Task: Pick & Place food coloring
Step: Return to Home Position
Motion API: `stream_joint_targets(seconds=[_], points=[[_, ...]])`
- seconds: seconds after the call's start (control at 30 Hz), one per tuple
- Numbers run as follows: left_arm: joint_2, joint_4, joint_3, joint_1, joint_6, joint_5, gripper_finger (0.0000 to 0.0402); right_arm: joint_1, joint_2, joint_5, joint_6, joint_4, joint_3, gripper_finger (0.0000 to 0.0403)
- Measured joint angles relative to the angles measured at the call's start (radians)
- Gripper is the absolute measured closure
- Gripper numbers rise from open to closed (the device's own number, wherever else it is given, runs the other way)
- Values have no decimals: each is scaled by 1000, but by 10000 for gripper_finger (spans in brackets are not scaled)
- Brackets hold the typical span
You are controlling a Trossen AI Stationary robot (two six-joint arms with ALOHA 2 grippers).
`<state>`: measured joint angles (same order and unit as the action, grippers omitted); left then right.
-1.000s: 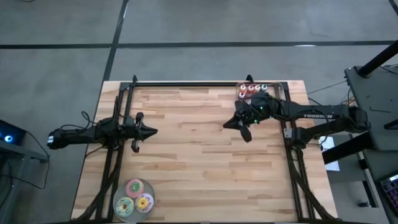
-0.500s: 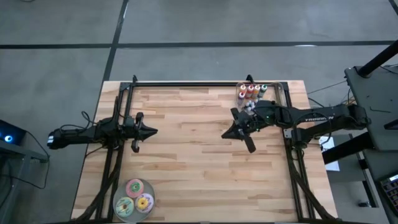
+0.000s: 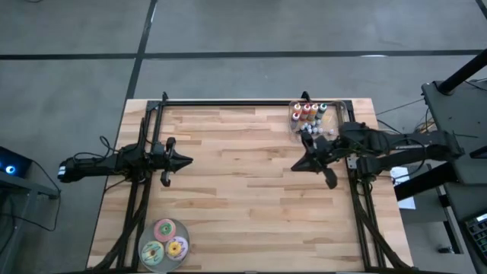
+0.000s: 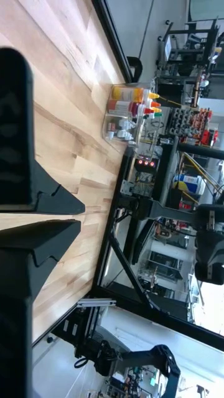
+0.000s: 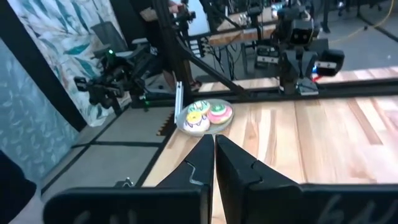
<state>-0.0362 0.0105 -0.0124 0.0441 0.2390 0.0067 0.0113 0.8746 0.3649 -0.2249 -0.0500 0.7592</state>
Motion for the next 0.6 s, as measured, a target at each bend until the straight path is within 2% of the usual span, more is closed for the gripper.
stream_joint_targets(seconds=[0.4, 0.47, 0.6], points=[[0, 0, 0, 0, 0, 0, 402, 5, -204, -12, -8, 55, -152, 394], [0, 0, 0, 0, 0, 0, 402, 17, -226, -66, -9, 85, -179, 394], [0, 0, 0, 0, 0, 0, 402, 56, -259, -260, -9, 176, -245, 394]])
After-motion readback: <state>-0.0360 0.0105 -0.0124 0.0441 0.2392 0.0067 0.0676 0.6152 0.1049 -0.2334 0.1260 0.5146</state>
